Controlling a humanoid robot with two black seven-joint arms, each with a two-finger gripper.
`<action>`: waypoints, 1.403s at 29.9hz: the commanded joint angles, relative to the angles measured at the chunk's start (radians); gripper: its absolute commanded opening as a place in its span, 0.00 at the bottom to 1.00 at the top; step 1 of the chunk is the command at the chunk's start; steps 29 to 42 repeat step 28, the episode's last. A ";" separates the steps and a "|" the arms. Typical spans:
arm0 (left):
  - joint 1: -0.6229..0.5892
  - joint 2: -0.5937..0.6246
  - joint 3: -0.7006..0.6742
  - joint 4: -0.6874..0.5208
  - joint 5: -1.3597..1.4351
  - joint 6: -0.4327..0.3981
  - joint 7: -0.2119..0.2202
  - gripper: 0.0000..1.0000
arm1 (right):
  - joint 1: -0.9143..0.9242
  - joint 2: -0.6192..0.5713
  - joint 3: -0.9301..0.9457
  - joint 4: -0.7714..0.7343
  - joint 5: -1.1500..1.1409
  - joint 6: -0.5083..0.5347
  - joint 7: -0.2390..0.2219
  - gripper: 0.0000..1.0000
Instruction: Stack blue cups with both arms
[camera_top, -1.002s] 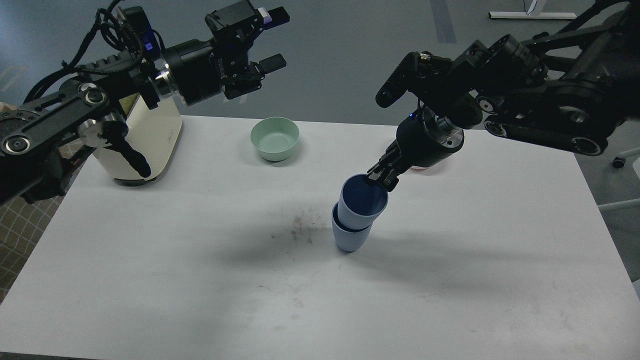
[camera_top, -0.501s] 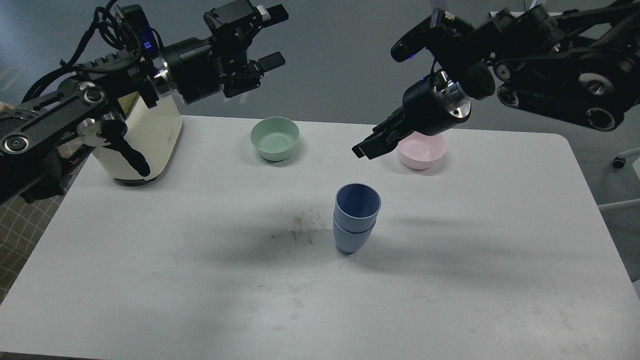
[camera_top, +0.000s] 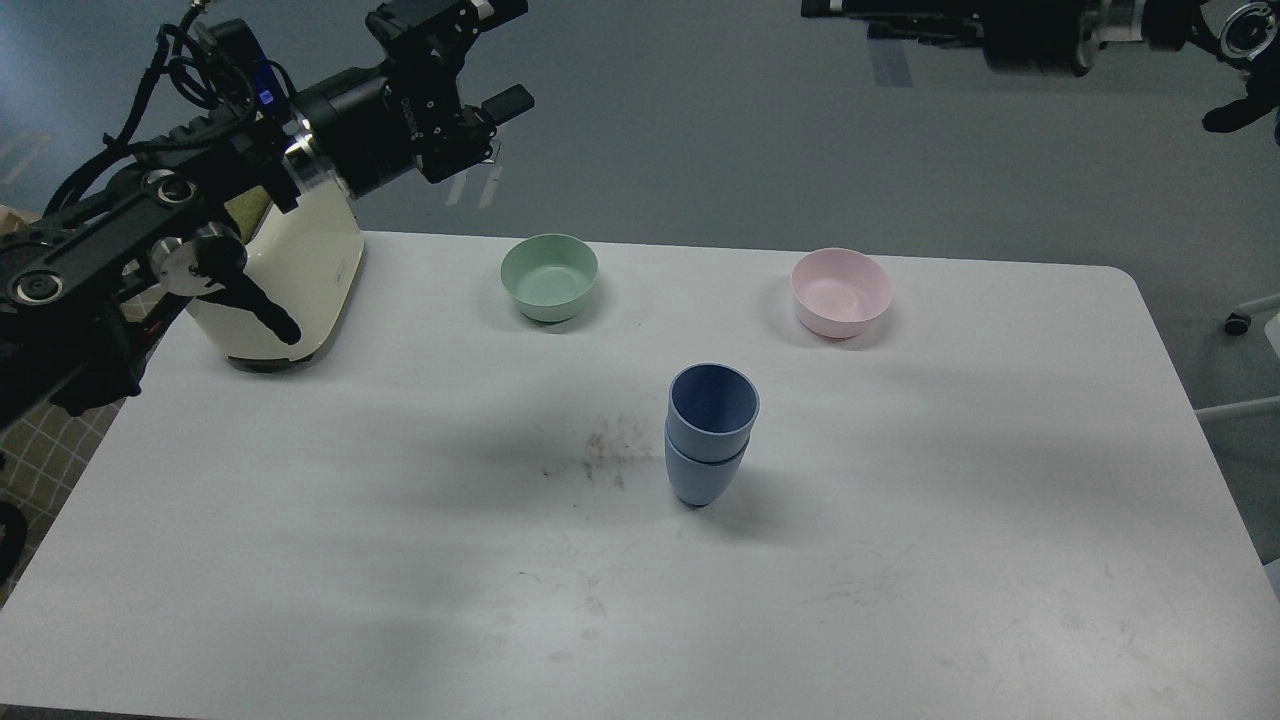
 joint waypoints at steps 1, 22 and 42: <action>0.006 -0.087 -0.042 0.163 -0.048 -0.017 -0.001 0.98 | -0.183 0.042 0.247 -0.098 0.022 -0.027 0.000 1.00; 0.139 -0.221 -0.033 0.384 -0.243 -0.017 -0.005 0.98 | -0.631 0.358 0.918 -0.311 0.237 0.162 0.000 1.00; 0.142 -0.233 -0.047 0.388 -0.249 -0.017 -0.008 0.98 | -0.666 0.378 0.956 -0.308 0.237 0.162 0.000 1.00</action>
